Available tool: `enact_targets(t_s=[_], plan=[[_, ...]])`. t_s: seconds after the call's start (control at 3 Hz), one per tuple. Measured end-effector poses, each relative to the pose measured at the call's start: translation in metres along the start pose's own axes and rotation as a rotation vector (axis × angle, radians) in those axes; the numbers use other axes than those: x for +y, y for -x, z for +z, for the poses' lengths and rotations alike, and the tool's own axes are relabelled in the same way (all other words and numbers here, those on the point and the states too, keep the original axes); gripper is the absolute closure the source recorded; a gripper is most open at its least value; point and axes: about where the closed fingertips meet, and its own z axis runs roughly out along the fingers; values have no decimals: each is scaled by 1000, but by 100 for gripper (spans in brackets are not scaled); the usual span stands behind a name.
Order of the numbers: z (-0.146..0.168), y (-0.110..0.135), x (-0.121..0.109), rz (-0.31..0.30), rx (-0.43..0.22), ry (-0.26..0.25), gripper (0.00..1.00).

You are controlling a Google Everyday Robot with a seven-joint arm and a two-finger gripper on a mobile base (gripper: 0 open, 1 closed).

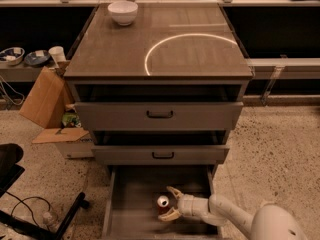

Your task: Pick coke can from bottom drawer and place on counter

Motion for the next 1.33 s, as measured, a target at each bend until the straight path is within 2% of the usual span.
enact_targets(t_s=[0.67,1.0,1.33], plan=[[26,-10,7,14,18,68,64],[28,-10,7,15,19,72,88],[28,-10,7,15,19,73,100]])
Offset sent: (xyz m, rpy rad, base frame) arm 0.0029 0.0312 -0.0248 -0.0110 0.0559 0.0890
